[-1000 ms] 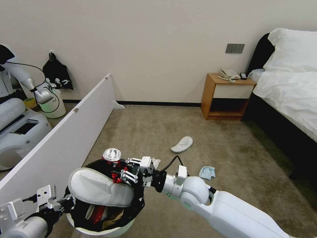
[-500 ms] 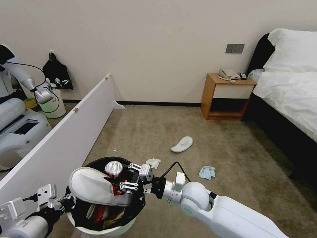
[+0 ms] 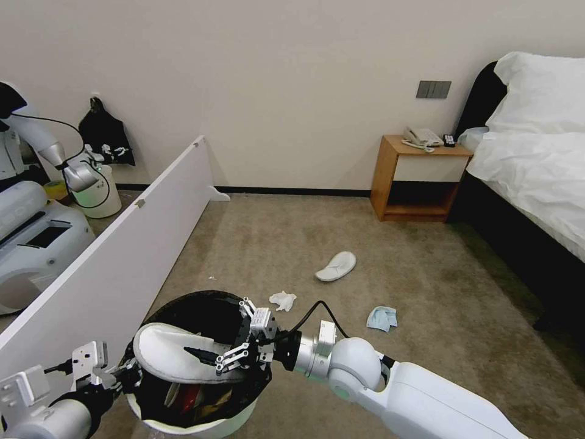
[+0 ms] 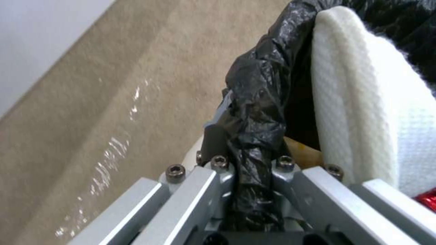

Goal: Pick up the trash bin, then pick up the garbage from the floor and place it into the trash bin.

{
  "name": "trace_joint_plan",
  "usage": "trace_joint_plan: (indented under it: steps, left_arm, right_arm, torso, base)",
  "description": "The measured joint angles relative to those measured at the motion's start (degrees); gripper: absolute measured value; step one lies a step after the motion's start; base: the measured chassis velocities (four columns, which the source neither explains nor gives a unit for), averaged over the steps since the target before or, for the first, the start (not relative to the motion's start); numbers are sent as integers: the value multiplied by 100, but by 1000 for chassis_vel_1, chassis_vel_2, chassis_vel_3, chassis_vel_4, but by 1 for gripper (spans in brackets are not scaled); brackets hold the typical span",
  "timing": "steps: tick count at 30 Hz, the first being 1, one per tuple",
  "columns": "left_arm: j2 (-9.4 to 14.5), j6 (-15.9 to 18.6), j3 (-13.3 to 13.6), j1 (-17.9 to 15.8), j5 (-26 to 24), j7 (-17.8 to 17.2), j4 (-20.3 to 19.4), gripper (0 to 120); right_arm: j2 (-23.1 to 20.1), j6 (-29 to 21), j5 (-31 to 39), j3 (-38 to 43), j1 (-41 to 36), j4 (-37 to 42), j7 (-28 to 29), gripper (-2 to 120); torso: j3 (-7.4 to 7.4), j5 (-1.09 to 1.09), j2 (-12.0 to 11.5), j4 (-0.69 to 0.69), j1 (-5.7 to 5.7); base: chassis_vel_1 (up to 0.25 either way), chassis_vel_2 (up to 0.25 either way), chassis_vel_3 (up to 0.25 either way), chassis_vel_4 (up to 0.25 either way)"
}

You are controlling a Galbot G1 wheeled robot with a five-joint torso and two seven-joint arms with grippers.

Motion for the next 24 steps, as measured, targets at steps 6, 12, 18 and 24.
trace_joint_plan:
  steps: [6, 12, 18, 24]
  left_arm:
    - [11, 33, -55, -18, -197, -132, 0, 3]
    - [-11, 40, -27, -93, -77, -134, 0, 3]
    - [-16, 36, -48, -190, 273, 76, 117, 3]
    - [-64, 0, 118, -363, 782, 350, 414, 3]
  right_arm:
    - [-108, 10, 107, -71, -32, 129, 19, 100]
    - [-44, -31, 275, 770, -269, 244, 268, 100]
    - [-485, 1, 269, 2774, -1382, 136, 747, 100]
    - [-748, 195, -214, 5008, -3402, 202, 1077, 100]
  torso:
    - [0, 0, 0, 0, 0]
    - [0, 1, 0, 5, 0]
    - [0, 2, 0, 1, 0]
    - [0, 1, 0, -1, 0]
  base:
    - [0, 0, 0, 0]
    - [0, 0, 0, 0]
    - [0, 0, 0, 0]
    - [0, 0, 0, 0]
